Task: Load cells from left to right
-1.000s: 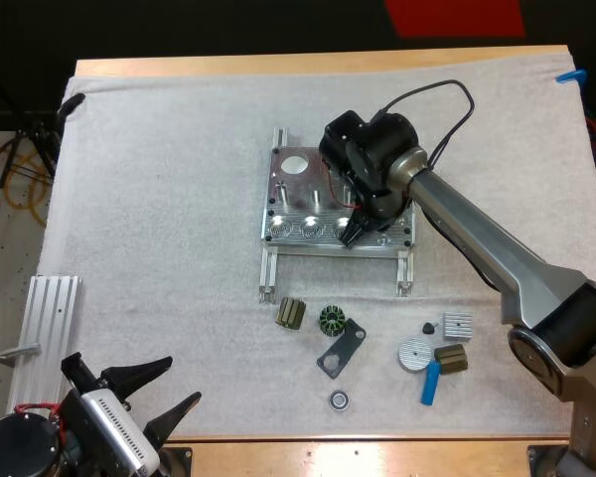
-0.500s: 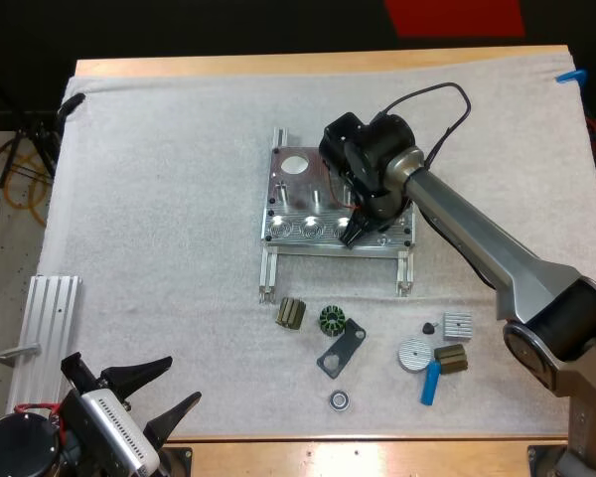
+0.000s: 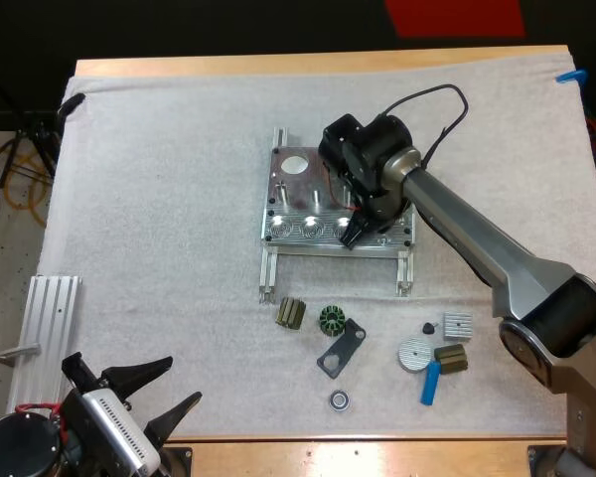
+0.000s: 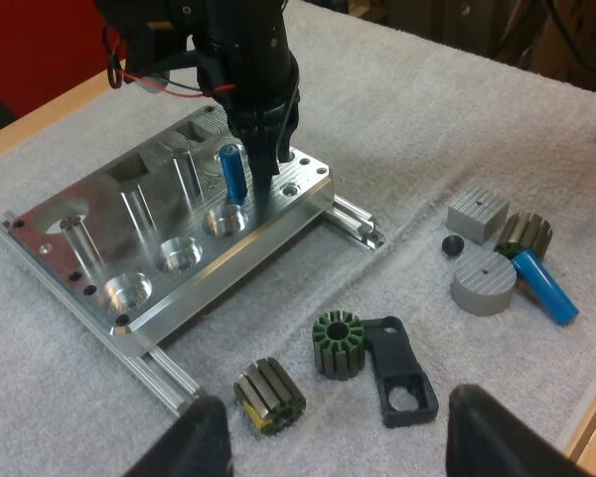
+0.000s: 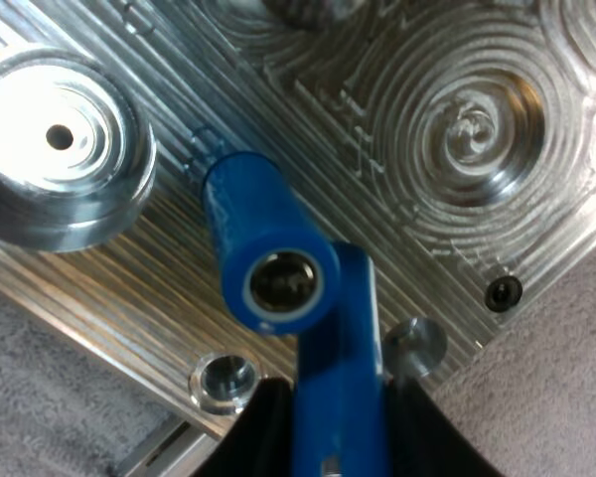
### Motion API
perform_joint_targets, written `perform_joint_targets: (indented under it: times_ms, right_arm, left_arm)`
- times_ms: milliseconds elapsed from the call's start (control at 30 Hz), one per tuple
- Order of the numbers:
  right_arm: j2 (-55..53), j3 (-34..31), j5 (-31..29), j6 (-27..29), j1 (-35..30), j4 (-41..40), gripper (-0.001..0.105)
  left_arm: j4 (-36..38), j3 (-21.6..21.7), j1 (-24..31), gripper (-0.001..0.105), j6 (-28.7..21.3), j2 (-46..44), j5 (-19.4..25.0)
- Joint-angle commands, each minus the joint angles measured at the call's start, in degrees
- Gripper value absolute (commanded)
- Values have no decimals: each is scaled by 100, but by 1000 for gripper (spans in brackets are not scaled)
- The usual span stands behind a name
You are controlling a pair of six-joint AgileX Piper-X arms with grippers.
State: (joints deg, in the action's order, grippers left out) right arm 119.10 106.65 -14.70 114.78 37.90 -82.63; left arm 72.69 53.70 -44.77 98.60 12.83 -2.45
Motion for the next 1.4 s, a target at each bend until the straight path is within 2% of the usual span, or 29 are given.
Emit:
perform_joint_targets:
  times_ms: [0,167,300,1033,1367]
  right_arm:
    - [33,41,31,47,-41,27,0]
    - [33,41,31,47,-52,128,0]
    - [33,41,-283,-23,-83,190,0]
    - [33,41,-279,-336,-170,377,0]
    - [33,41,-357,-992,-170,254,0]
  left_arm:
    - [-98,2,1,47,58,-39,-33]
    - [-98,2,1,47,58,-39,-33]
    - [-98,2,1,47,58,-39,-33]
    - [-98,2,1,47,58,-39,-33]
    - [-98,2,1,47,58,-39,-33]
